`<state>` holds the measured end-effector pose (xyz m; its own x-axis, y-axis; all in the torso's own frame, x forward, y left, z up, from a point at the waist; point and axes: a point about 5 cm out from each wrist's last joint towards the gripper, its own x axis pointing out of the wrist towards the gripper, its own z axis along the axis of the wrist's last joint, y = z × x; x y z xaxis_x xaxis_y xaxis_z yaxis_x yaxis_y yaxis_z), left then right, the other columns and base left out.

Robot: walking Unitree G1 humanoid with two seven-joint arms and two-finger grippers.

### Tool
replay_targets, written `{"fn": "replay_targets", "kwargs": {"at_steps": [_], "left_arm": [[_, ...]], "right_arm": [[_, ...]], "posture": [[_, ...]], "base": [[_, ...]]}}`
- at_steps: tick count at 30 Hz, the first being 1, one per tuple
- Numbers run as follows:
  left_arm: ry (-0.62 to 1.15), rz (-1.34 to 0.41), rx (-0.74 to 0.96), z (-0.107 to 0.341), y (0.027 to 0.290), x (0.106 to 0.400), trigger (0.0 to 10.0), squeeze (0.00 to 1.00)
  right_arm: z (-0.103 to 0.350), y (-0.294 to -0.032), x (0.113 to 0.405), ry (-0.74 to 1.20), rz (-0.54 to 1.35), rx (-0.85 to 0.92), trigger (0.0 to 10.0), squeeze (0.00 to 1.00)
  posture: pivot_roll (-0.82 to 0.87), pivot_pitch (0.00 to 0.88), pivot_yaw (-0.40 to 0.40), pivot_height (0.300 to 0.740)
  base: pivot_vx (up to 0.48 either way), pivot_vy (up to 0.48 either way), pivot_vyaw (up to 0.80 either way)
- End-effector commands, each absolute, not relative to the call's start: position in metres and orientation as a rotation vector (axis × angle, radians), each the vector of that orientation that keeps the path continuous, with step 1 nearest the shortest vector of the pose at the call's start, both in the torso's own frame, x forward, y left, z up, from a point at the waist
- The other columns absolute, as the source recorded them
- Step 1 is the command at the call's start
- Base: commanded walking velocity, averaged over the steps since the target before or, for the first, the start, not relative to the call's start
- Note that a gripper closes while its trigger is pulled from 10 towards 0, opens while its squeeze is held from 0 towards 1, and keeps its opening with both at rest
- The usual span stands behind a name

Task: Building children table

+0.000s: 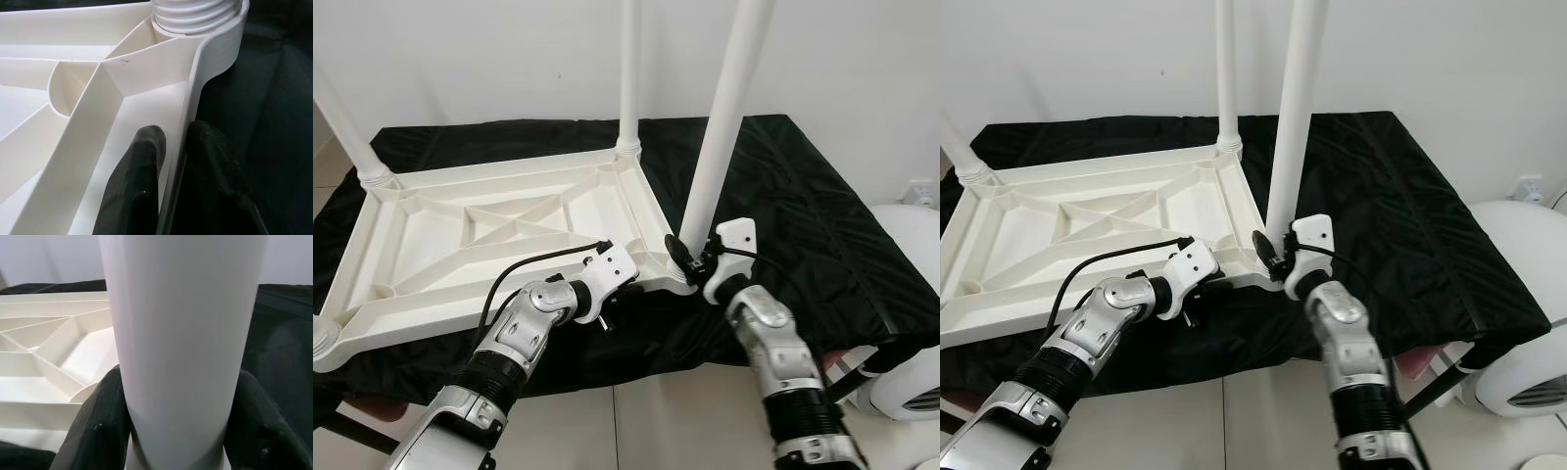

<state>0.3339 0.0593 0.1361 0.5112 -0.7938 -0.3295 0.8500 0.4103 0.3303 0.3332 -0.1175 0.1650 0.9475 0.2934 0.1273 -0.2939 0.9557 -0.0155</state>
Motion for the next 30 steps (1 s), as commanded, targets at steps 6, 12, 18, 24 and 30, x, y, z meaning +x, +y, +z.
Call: {"fn": "replay_targets", "kwargs": {"at_steps": [6,12,18,24,30], "left_arm": [[0.148,-1.191,0.504,0.125,0.037,0.319,10.0,0.0],[0.147,-1.188,0.505,0.126,0.037,0.319,10.0,0.0],[0.149,-1.187,0.506,0.125,0.038,0.318,10.0,0.0],[0.149,-1.188,0.504,0.125,0.038,0.319,10.0,0.0],[0.149,-1.187,0.5,0.125,0.037,0.319,10.0,0.0]], "right_arm": [[0.16,-0.089,0.335,-0.07,0.119,0.018,0.0,0.0],[0.16,-0.08,0.333,-0.054,0.094,0.032,0.0,0.0],[0.16,-0.085,0.334,-0.04,0.078,0.051,10.0,0.0],[0.161,-0.091,0.335,-0.05,0.08,0.063,10.0,1.0],[0.163,-0.101,0.337,-0.065,0.111,0.06,10.0,1.0]], "posture": [[-0.11,0.078,0.051,0.74],[-0.1,0.078,0.05,0.74],[-0.1,0.079,0.051,0.74],[-0.1,0.079,0.048,0.74],[-0.1,0.076,0.045,0.74]], "base": [[0.0,0.0,0.0],[0.0,0.0,0.0],[0.0,0.0,0.0],[0.0,0.0,0.0],[0.0,0.0,0.0]]}}
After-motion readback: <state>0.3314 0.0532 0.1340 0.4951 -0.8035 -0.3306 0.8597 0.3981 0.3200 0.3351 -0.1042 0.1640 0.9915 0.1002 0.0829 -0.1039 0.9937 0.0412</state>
